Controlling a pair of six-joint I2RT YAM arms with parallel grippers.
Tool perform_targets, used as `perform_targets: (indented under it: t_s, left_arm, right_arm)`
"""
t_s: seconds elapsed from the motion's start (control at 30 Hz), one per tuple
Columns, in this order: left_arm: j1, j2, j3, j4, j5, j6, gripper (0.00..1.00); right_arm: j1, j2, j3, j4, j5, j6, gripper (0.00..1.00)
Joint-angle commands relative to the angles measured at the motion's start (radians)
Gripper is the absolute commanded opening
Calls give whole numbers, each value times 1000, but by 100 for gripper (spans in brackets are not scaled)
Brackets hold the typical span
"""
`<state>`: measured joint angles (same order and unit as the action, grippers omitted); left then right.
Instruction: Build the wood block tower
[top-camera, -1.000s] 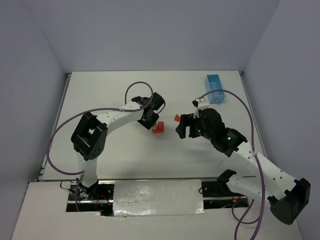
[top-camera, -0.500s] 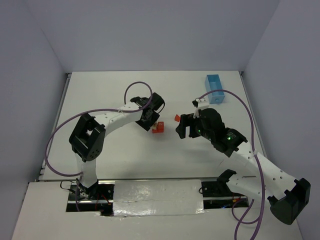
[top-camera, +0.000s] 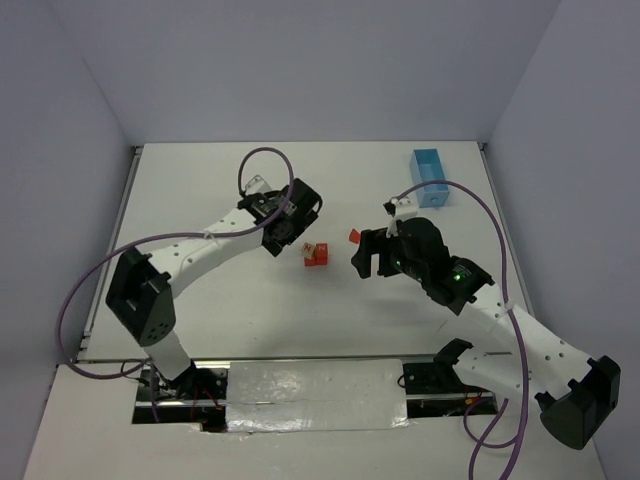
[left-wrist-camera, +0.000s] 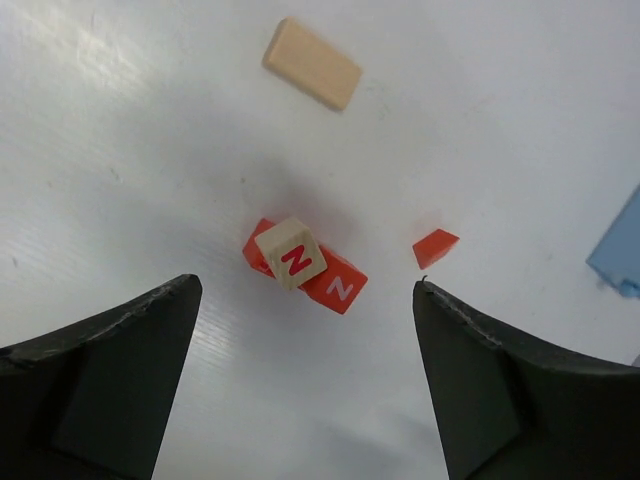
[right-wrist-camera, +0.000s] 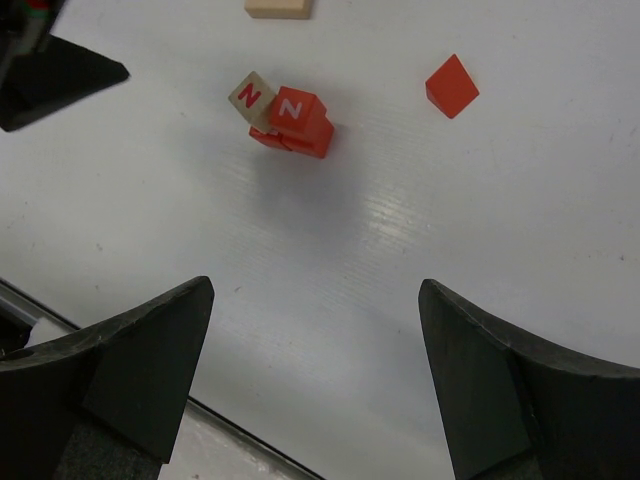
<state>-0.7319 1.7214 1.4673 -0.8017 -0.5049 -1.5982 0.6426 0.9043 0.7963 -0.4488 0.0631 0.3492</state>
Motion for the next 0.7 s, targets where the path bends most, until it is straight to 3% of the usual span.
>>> perform_targets:
  t_s: [0.0,0.07,0.13,0.17,0.2,0.37,0.67]
  left_arm:
    - [-4,-92,-57,121,-112,325,100]
    - [-4,-92,-111,237,-144,548,95]
    - [5,-71,-134,260,-171,651,58]
    - [9,-65,-140,247,-217,708,10]
    - [18,-54,-159,260,-233,748,0]
    - [49,-2,-182,417,-138,1001,0]
    - [98,141,-68,387,87,1116,0]
  right_arm:
    - [0,-22,3,47,-5,-9,91]
    - [0,-30,0,47,-5,-7,91]
    - [2,-36,0,48,-2,-7,91]
    - [3,-39,-2,48,0,-7,91]
    - [3,-38,0,47,1,-7,91]
    - [2,-27,3,45,7,-12,91]
    - [2,-7,4,48,-3,-19,91]
